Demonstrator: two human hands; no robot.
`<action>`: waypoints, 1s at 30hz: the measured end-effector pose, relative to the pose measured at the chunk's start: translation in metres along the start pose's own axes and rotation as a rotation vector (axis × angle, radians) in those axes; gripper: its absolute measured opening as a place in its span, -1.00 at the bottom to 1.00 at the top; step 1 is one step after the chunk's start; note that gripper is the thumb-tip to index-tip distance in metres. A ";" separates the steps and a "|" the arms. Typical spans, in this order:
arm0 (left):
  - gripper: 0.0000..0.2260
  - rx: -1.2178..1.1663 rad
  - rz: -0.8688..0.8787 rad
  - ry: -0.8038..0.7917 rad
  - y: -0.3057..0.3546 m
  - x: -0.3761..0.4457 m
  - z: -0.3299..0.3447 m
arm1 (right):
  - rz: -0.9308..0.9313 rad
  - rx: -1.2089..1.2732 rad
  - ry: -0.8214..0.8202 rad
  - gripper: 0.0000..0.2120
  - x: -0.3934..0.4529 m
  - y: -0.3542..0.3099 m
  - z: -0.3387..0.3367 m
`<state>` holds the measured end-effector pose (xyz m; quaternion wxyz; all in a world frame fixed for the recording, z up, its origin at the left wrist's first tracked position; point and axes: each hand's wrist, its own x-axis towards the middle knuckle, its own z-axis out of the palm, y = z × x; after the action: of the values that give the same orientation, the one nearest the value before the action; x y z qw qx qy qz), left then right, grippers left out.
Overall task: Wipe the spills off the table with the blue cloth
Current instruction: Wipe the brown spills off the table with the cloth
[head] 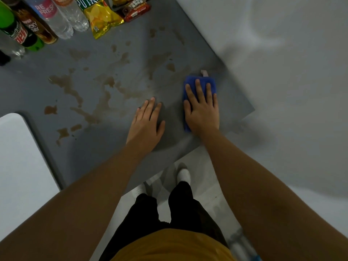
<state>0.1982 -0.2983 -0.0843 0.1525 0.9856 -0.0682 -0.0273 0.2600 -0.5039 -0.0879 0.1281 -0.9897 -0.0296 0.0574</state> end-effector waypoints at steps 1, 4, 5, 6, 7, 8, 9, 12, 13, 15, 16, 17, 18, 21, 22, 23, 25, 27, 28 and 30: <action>-0.46 -0.002 0.002 0.003 0.000 0.000 0.000 | -0.015 0.006 0.000 -0.45 0.007 0.005 -0.004; -0.47 0.003 0.010 0.003 -0.002 0.000 0.001 | 0.013 0.005 0.005 -0.46 0.023 0.023 -0.012; -0.47 0.008 0.010 0.002 -0.003 0.000 0.001 | 0.040 0.004 0.008 -0.47 0.026 0.030 -0.015; -0.47 0.012 0.008 0.000 -0.003 0.000 0.001 | 0.069 0.003 0.011 -0.47 0.028 0.037 -0.017; -0.47 0.015 0.004 -0.003 -0.002 0.000 0.001 | 0.098 0.004 0.015 -0.47 0.028 0.043 -0.018; -0.47 0.015 0.000 -0.004 -0.002 0.001 0.001 | 0.124 0.002 0.022 -0.47 0.026 0.048 -0.020; -0.47 0.013 -0.002 -0.003 -0.002 0.001 0.001 | 0.145 -0.002 0.028 -0.47 0.023 0.052 -0.020; -0.47 -0.004 -0.005 -0.004 -0.001 0.000 0.000 | 0.211 -0.013 0.035 -0.46 0.004 0.057 -0.017; -0.47 -0.011 -0.007 -0.007 0.000 0.000 -0.001 | 0.233 -0.014 0.032 -0.45 -0.004 0.055 -0.014; -0.47 -0.024 -0.011 -0.012 0.001 0.000 -0.001 | 0.267 -0.012 0.033 -0.44 -0.023 0.047 -0.008; -0.47 -0.029 -0.012 -0.013 0.002 0.000 -0.002 | 0.267 -0.016 0.048 -0.43 -0.033 0.040 -0.004; -0.47 -0.030 -0.014 -0.012 0.002 -0.001 -0.002 | 0.250 -0.025 0.073 -0.43 -0.043 0.030 0.000; -0.47 -0.029 -0.016 -0.010 0.003 -0.001 -0.002 | 0.217 -0.039 0.093 -0.44 -0.051 0.019 0.005; -0.45 -0.026 -0.025 -0.026 0.002 0.000 -0.003 | 0.067 -0.070 0.047 -0.42 -0.057 -0.010 0.017; -0.45 -0.023 -0.027 -0.032 0.002 0.000 -0.003 | 0.022 -0.065 0.024 -0.42 -0.052 -0.017 0.019; -0.44 -0.021 -0.028 -0.037 0.002 0.000 -0.004 | -0.019 -0.056 0.006 -0.43 -0.044 -0.021 0.019; -0.44 -0.019 -0.027 -0.041 0.003 0.000 -0.005 | -0.100 -0.041 -0.012 -0.43 -0.025 -0.023 0.017; -0.45 -0.013 -0.028 -0.036 0.003 0.000 -0.007 | -0.154 -0.043 -0.016 -0.44 -0.003 -0.022 0.012; -0.45 -0.010 -0.030 -0.033 0.003 0.000 -0.007 | -0.165 -0.044 -0.015 -0.44 0.008 -0.021 0.009; -0.44 -0.006 -0.046 -0.042 0.004 0.000 -0.007 | -0.168 -0.034 0.007 -0.44 0.030 -0.015 0.004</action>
<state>0.1982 -0.3000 -0.0759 0.1534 0.9856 -0.0487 -0.0515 0.2884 -0.4863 -0.0906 0.1157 -0.9859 -0.1130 0.0427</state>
